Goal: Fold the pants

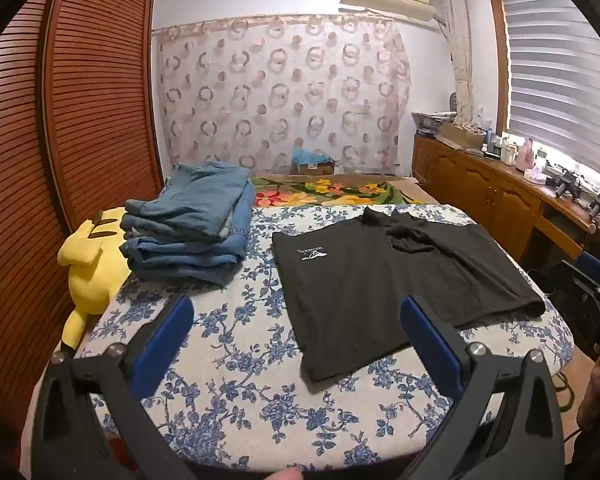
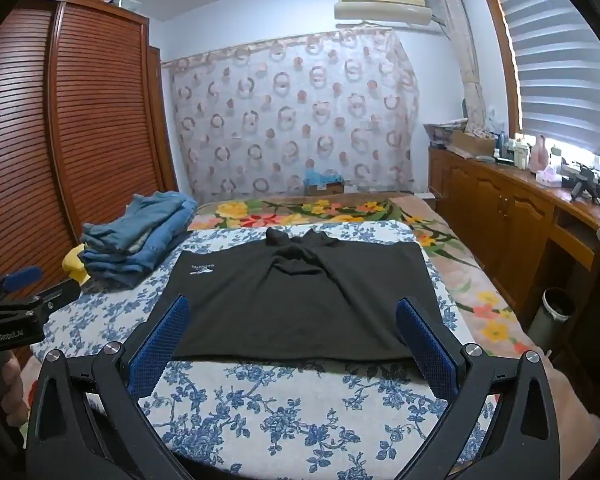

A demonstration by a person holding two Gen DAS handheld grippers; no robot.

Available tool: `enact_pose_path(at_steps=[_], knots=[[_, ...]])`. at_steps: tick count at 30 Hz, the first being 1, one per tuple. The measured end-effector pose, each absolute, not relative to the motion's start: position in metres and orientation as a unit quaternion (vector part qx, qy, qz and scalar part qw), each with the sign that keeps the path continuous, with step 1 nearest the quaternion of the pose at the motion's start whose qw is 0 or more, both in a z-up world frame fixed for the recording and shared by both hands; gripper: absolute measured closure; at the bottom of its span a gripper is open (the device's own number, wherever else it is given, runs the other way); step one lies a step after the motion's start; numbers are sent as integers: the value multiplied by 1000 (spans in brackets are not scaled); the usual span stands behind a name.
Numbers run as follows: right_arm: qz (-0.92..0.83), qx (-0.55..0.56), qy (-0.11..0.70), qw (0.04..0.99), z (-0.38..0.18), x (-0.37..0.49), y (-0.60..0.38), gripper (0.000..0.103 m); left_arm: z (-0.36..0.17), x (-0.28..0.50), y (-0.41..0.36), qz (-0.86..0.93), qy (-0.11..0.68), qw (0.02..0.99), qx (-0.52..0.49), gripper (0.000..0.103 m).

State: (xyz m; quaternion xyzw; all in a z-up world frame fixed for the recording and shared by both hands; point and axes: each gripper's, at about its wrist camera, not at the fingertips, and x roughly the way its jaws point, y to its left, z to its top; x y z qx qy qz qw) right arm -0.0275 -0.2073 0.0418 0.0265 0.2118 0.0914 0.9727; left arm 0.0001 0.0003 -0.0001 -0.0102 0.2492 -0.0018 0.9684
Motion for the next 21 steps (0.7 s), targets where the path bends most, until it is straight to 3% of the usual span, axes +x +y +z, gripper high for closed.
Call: enact_pose_path(at_steps=[21], knots=[[90,22,211,973,41,-27,-206,0,-1,0,-1,-1,246,969,-1,0]])
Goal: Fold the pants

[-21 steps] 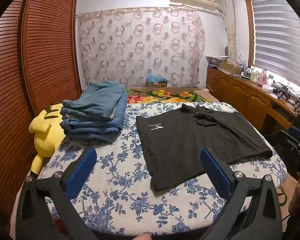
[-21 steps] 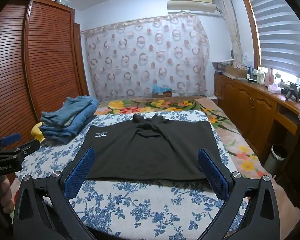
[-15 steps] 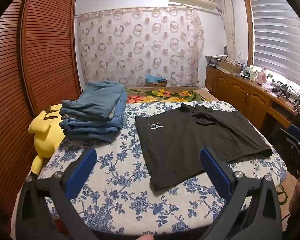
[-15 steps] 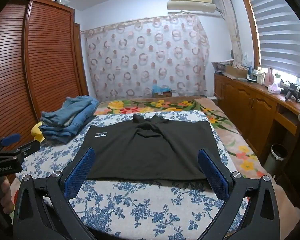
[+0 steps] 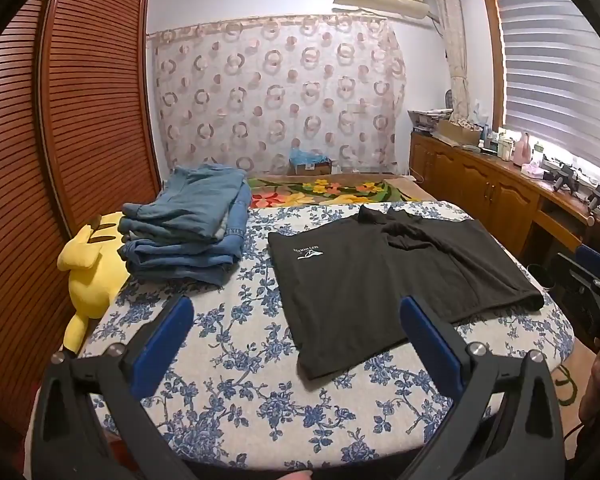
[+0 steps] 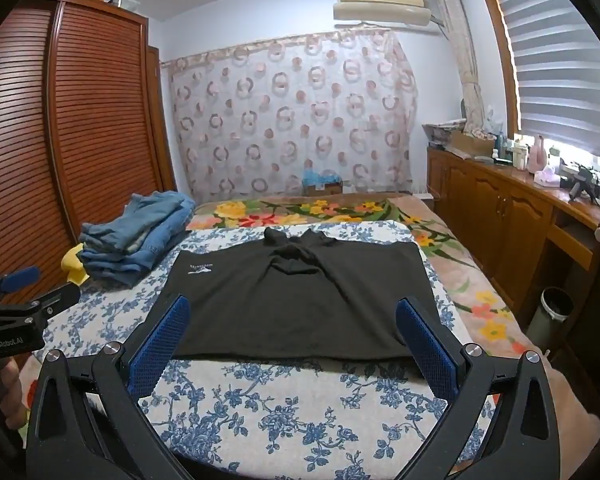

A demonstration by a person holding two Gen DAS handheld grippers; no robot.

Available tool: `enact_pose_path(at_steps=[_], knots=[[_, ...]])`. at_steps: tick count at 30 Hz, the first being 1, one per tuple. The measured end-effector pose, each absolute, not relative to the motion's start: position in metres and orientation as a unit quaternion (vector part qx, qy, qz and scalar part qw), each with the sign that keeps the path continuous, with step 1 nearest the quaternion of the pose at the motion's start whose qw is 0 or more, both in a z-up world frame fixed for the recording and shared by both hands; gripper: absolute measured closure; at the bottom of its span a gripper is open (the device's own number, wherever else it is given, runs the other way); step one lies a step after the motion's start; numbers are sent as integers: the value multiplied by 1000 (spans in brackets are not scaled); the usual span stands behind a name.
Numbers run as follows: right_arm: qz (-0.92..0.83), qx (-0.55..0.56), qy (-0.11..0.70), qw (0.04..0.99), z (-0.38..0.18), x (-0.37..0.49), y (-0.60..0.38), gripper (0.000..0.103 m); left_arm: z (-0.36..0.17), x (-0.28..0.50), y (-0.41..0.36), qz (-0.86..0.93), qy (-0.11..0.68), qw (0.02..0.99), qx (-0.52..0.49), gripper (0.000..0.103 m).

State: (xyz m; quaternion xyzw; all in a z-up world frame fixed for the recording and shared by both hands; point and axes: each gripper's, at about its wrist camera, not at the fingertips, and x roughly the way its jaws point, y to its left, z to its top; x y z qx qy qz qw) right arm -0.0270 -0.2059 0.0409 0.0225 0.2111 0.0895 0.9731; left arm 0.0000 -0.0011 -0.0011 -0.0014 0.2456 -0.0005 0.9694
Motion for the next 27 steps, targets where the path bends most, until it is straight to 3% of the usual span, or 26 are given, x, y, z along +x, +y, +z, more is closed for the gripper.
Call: enact_pose_path(at_steps=[27], knots=[[87,20,210,974,40,-27,-206,0,11,-7,-9,0,242,970,3,0]])
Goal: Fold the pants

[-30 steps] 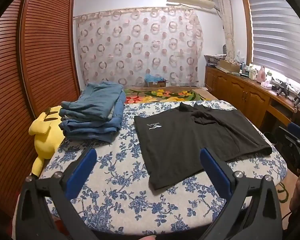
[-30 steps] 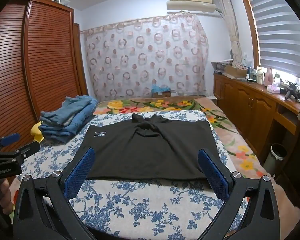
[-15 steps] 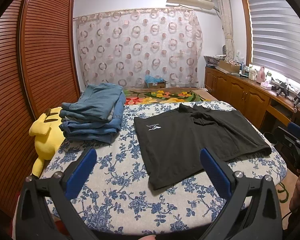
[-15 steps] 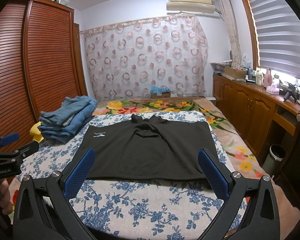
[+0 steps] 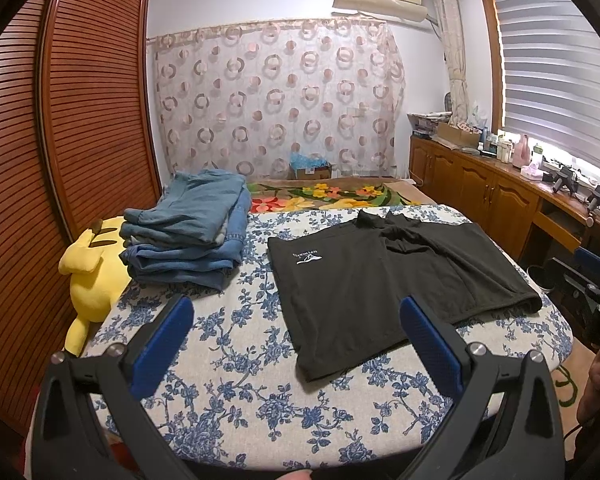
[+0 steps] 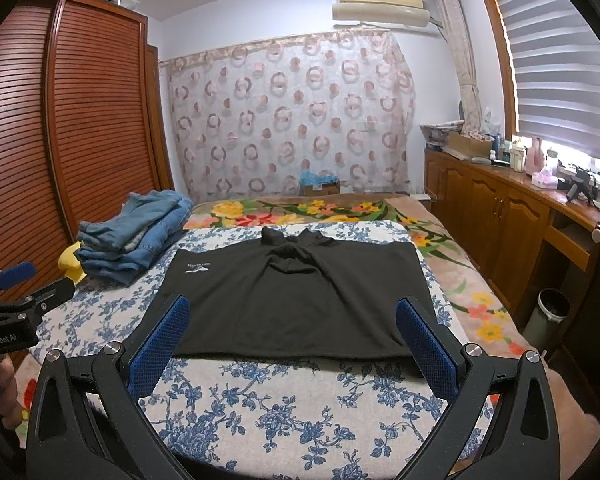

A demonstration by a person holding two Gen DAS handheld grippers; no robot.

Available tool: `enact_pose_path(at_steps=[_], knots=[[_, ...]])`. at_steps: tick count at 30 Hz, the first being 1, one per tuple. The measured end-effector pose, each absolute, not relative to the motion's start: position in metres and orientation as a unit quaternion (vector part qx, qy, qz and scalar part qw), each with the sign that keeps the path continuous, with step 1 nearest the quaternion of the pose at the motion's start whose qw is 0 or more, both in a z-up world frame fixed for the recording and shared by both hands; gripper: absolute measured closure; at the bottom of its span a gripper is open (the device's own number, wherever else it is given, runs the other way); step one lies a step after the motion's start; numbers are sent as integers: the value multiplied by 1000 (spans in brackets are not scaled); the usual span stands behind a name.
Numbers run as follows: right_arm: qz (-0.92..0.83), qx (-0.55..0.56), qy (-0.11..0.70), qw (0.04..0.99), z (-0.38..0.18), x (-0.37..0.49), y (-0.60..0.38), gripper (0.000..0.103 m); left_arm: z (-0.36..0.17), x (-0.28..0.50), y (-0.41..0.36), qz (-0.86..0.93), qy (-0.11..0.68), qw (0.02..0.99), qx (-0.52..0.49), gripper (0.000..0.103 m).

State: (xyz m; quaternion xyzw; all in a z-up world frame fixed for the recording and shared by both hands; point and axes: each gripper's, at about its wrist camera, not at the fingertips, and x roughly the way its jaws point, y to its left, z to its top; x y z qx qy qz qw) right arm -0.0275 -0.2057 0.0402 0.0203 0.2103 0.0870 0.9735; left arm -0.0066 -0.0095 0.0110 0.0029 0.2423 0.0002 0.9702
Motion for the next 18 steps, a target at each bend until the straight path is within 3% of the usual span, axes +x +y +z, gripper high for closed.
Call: enact_pose_path(at_steps=[18], knots=[[87,20,210,974,40,-28,-206,0,30,-14,-13,0,238,971,4,0]])
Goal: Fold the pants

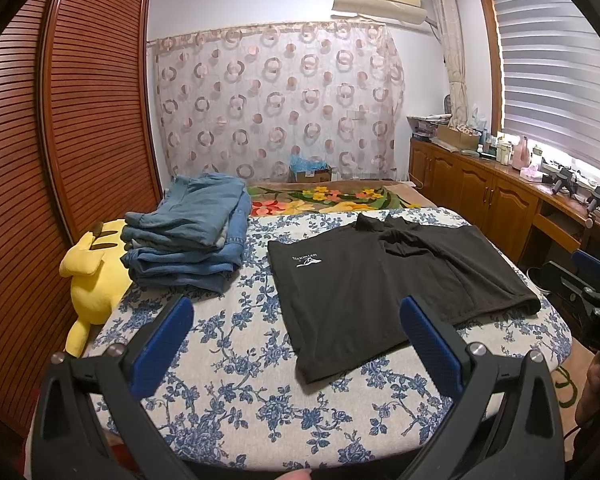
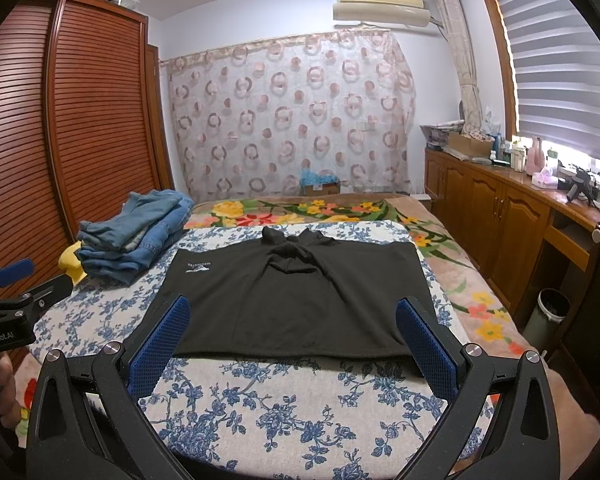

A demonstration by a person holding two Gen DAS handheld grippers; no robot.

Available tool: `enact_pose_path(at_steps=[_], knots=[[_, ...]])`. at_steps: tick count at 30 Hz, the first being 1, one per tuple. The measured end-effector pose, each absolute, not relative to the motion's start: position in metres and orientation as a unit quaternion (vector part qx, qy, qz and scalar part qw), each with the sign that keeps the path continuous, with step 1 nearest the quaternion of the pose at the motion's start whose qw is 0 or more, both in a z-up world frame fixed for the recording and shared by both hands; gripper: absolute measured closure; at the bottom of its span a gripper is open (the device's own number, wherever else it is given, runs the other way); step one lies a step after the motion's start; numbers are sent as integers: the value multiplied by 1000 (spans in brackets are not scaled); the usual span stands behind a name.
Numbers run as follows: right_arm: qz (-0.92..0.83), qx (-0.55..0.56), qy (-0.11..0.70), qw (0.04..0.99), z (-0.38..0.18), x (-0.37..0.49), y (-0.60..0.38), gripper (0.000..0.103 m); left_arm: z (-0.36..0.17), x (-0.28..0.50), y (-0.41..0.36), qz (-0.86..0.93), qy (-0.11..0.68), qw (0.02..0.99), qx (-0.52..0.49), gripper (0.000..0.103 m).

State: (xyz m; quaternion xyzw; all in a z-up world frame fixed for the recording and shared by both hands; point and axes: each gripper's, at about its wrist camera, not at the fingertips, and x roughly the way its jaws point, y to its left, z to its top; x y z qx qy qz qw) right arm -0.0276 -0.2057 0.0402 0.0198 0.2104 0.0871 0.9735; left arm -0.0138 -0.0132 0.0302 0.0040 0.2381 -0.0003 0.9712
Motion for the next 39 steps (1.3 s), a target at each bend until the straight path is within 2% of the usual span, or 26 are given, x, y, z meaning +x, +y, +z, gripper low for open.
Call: enact_pose_path(at_steps=[28,39], knots=[[87,19,210,974,39,-31,-206,0,39,-14,-14,-6,242,970,6,0],[68,0,220,973,28,-14,-222,0,2,31,-5,-25,286,958,21,0]])
